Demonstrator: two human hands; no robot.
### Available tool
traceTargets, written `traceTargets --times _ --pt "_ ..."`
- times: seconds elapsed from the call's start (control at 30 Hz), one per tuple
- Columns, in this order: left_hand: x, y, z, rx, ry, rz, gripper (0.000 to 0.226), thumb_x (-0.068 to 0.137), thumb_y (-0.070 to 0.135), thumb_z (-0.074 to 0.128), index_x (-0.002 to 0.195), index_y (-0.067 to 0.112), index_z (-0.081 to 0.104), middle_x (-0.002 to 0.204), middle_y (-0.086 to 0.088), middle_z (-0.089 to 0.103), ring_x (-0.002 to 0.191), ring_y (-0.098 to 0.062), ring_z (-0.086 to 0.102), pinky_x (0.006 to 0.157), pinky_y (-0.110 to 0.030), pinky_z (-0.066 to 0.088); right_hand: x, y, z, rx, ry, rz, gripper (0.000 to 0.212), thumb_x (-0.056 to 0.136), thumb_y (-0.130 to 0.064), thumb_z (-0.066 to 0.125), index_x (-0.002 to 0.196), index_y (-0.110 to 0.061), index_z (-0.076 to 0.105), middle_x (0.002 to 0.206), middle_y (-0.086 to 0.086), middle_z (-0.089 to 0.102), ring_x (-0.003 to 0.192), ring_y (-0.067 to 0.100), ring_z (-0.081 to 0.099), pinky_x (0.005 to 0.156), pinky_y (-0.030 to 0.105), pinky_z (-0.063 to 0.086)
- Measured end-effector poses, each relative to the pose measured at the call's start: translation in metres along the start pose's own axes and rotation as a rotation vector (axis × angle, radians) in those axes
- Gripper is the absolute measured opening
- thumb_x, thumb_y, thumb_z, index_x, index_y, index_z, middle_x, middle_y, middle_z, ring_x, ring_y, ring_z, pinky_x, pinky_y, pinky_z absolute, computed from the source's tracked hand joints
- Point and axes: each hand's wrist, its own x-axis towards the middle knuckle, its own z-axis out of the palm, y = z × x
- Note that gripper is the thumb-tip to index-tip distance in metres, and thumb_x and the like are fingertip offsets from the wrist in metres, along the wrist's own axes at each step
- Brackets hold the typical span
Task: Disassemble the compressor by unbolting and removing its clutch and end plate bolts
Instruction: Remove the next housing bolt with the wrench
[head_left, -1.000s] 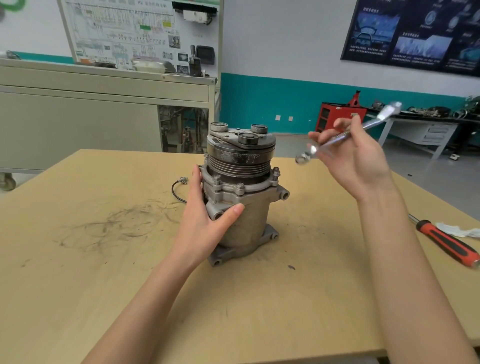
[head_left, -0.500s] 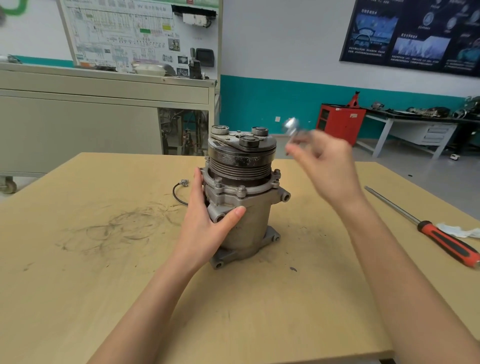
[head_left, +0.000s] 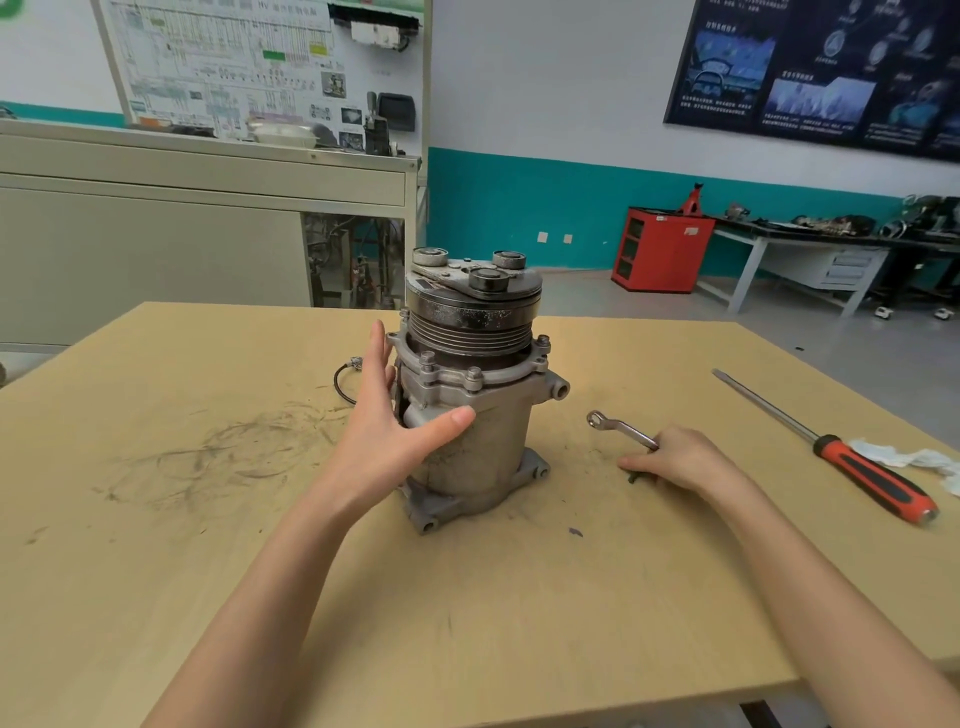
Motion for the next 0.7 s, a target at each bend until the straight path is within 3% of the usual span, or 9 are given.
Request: traceTargets --times 0.07,0.13,0.2,0.3,0.37,0.47,0.6,0.7 --pt "0.000 -0.002 0.000 0.015 -0.012 -0.004 0.126 0.056 0.065 0.074 0.150 0.046 -0.008 0.117 0.059 0.013 0.129 0.014 0.021 0.100 -0.012 0.026 -0.004 -0.007 -0.008 0.069 0.099 -0.004 0.045 0.088 -0.051 0.056 0.076 -0.008 0.064 0.059 0.000 0.049 0.055 0.018 0.046 0.054 0.028 0.031" --pt "0.001 -0.002 0.001 0.016 -0.011 0.004 0.125 0.058 0.064 0.076 0.150 0.047 -0.008 0.110 0.065 0.012 0.122 0.020 0.023 0.091 -0.002 0.027 -0.017 -0.017 -0.024 0.374 0.289 -0.080 0.043 0.095 -0.044 0.046 0.083 -0.011 0.070 0.055 -0.002 0.046 0.050 0.015 0.040 0.049 0.027 0.028" --pt "0.002 0.001 0.002 0.004 -0.014 0.017 0.123 0.061 0.063 0.077 0.149 0.048 -0.008 0.125 0.055 0.014 0.120 0.020 0.023 0.091 -0.004 0.026 -0.041 -0.032 -0.047 0.741 0.478 -0.192 0.043 0.098 -0.039 0.039 0.080 -0.018 0.071 0.057 -0.003 0.049 0.053 0.013 0.043 0.050 0.027 0.032" --pt "0.002 0.005 0.004 0.012 -0.040 0.039 0.113 0.067 0.060 0.076 0.149 0.048 -0.002 0.149 0.031 0.016 0.130 0.012 0.025 0.095 -0.007 0.028 -0.082 -0.050 -0.075 0.953 0.647 -0.355 0.050 0.095 -0.042 0.033 0.069 -0.026 0.072 0.055 -0.003 0.050 0.050 0.006 0.043 0.050 0.028 0.034" --pt "0.001 0.006 0.007 0.015 -0.024 0.055 0.104 0.069 0.052 0.071 0.151 0.043 0.006 0.155 0.022 0.020 0.137 0.003 0.029 0.107 -0.019 0.031 -0.105 -0.058 -0.078 1.205 0.589 -0.490 0.050 0.098 -0.037 0.035 0.069 -0.021 0.073 0.049 -0.002 0.054 0.048 0.007 0.046 0.047 0.022 0.038" --pt "-0.002 0.008 0.012 -0.005 0.005 0.049 0.101 0.071 0.048 0.069 0.152 0.037 0.010 0.155 0.013 0.026 0.139 -0.004 0.031 0.116 -0.040 0.030 -0.130 -0.065 -0.064 1.451 0.344 -0.562 0.050 0.101 -0.032 0.038 0.072 -0.014 0.075 0.055 0.003 0.061 0.055 0.011 0.056 0.049 0.020 0.046" --pt "-0.004 0.011 0.013 0.021 0.008 0.028 0.105 0.067 0.061 0.067 0.150 0.042 0.007 0.155 0.014 0.026 0.139 -0.006 0.032 0.116 -0.045 0.031 -0.148 -0.076 -0.040 1.539 0.113 -0.644 0.029 0.089 -0.023 0.050 0.080 -0.011 0.075 0.068 0.010 0.067 0.066 0.016 0.063 0.058 0.023 0.053" --pt "-0.007 0.013 0.016 0.056 0.041 0.023 0.104 0.064 0.065 0.064 0.149 0.044 0.007 0.154 0.015 0.027 0.139 -0.007 0.033 0.115 -0.048 0.030 -0.154 -0.088 -0.026 1.544 0.163 -0.707 0.022 0.092 -0.005 0.047 0.088 -0.006 0.069 0.069 0.010 0.068 0.067 0.017 0.064 0.061 0.024 0.053"
